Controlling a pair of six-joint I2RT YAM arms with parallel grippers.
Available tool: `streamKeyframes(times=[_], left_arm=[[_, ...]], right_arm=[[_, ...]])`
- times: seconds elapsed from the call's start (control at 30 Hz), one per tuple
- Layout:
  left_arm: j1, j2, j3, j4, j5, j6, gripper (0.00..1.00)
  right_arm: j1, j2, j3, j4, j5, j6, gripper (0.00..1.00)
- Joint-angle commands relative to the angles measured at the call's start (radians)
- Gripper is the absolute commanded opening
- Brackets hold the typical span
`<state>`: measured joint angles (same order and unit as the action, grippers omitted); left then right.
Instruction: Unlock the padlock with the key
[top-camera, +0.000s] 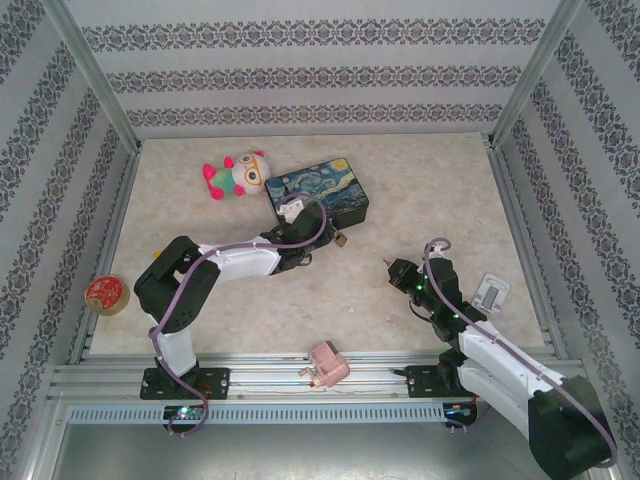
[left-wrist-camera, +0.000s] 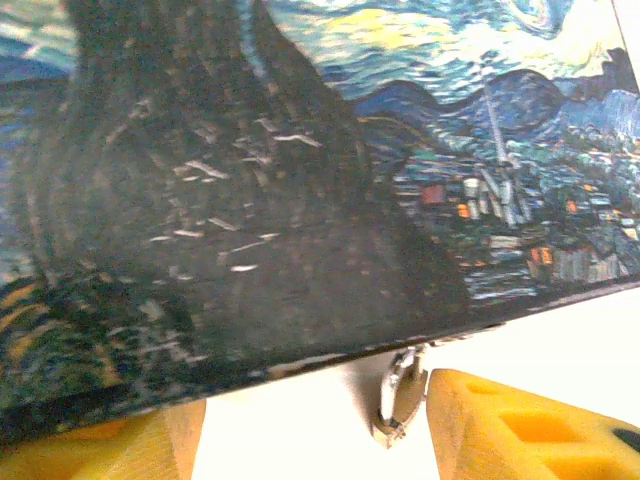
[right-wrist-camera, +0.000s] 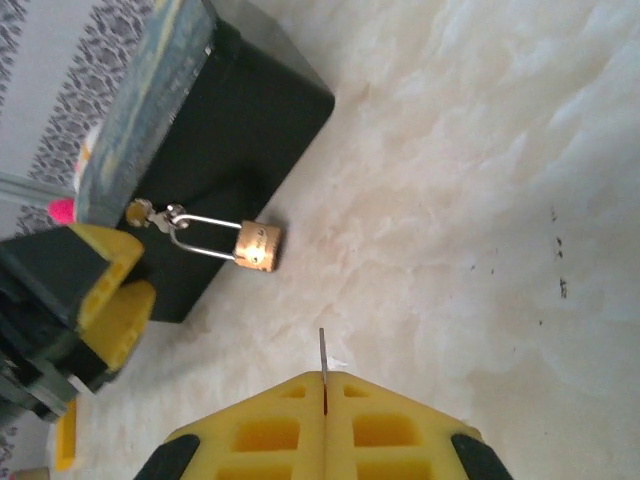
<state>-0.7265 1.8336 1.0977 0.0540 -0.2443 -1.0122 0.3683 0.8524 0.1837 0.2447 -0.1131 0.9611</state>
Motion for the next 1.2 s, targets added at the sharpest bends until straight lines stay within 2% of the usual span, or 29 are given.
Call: streamKeyframes(times=[0.0, 0.17, 0.27, 0.43, 0.57, 0.6, 0.63, 0.77, 0.9, 1.17], left_arm=[[-0.019, -0.005, 0.076, -0.126, -0.016, 0.049, 0.6], [-0.084, 0.097, 0.208, -0.211, -0.015, -0.005, 0.63], [-0.12, 0.171, 0.333, -0.331, -0.065, -0.025, 0.62], [-0.137, 0.256, 0.474, -0.548, -0.16, -0.192, 0.62], [-0.15, 0.286, 0.515, -0.602, -0.212, -0.251, 0.66], [-0.153, 0.294, 0.523, -0.601, -0.222, -0.25, 0.9], [-0.155, 0.303, 0.533, -0.602, -0.231, -0.248, 0.99], [-0.157, 0.341, 0.578, -0.615, -0.267, -0.239, 0.99], [-0.157, 0.392, 0.659, -0.711, -0.35, -0.251, 1.0], [-0.154, 0.489, 0.799, -0.848, -0.425, -0.265, 0.94]], right_arm=[[-0.009, 0.07, 0.045, 0.056, -0.067, -0.041, 0.0], [-0.035, 0.132, 0.077, 0.064, -0.096, -0.066, 0.0], [-0.091, 0.131, 0.073, 0.053, -0.125, -0.058, 0.0], [-0.209, 0.106, 0.059, 0.02, -0.205, -0.06, 0.0], [-0.259, 0.097, 0.056, 0.008, -0.248, -0.077, 0.0], [-0.264, 0.1, 0.056, 0.008, -0.252, -0.08, 0.0], [-0.267, 0.103, 0.056, 0.01, -0.256, -0.081, 0.0], [-0.273, 0.116, 0.06, 0.019, -0.264, -0.087, 0.0], [-0.279, 0.127, 0.064, 0.029, -0.267, -0.089, 0.0], [-0.284, 0.137, 0.069, 0.039, -0.267, -0.086, 0.0]])
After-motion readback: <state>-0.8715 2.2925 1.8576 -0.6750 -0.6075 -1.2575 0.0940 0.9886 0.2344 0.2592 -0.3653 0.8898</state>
